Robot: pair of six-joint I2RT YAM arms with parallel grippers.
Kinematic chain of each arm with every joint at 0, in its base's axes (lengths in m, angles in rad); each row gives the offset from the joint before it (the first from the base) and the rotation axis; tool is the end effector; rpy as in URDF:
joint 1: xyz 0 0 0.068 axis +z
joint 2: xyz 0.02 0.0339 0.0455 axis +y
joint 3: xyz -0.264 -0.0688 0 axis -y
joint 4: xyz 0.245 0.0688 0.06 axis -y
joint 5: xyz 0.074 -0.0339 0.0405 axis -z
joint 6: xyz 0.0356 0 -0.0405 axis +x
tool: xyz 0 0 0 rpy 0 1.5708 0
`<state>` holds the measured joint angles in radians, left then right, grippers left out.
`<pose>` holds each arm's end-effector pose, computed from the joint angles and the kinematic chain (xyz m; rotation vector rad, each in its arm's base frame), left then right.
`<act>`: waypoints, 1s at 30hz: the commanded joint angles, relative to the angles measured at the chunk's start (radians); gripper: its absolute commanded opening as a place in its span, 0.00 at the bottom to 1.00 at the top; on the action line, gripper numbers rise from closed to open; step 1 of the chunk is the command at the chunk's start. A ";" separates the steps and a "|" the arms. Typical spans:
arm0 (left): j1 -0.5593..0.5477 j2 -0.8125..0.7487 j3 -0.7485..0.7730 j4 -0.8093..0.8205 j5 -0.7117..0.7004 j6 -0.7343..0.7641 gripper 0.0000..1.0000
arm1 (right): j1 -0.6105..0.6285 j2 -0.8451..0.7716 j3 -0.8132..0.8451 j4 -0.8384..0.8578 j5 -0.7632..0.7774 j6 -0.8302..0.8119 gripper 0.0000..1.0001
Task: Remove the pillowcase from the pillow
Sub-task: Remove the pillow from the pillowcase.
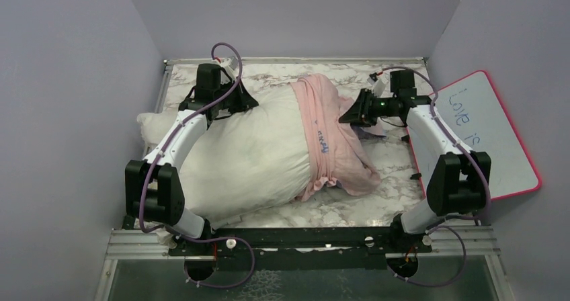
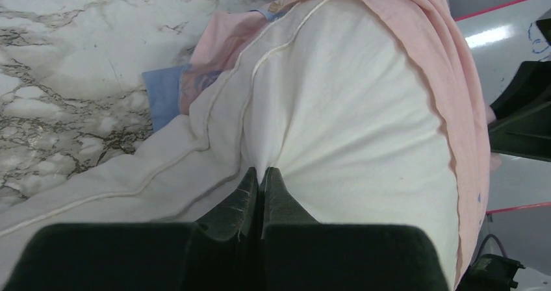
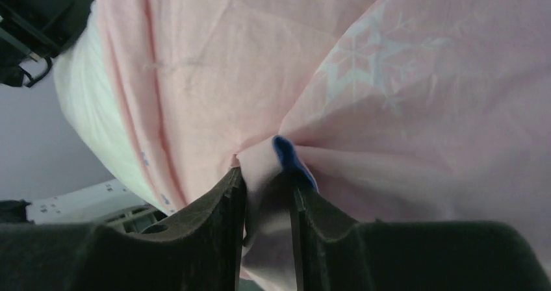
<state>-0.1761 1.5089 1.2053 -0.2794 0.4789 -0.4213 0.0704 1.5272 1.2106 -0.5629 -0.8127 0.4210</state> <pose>0.3354 -0.0763 0.3029 0.0178 2.2043 -0.8562 0.3202 0.0485 0.2821 0.0524 2.4293 1.2125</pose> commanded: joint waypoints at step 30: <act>0.001 -0.077 -0.065 -0.097 -0.009 0.048 0.00 | -0.083 -0.062 0.290 -0.140 0.834 -0.010 0.01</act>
<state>-0.1768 1.4826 1.1782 -0.2718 0.4812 -0.4141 0.0605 1.5093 1.4033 -0.7071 -0.1879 0.4282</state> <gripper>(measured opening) 0.014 0.039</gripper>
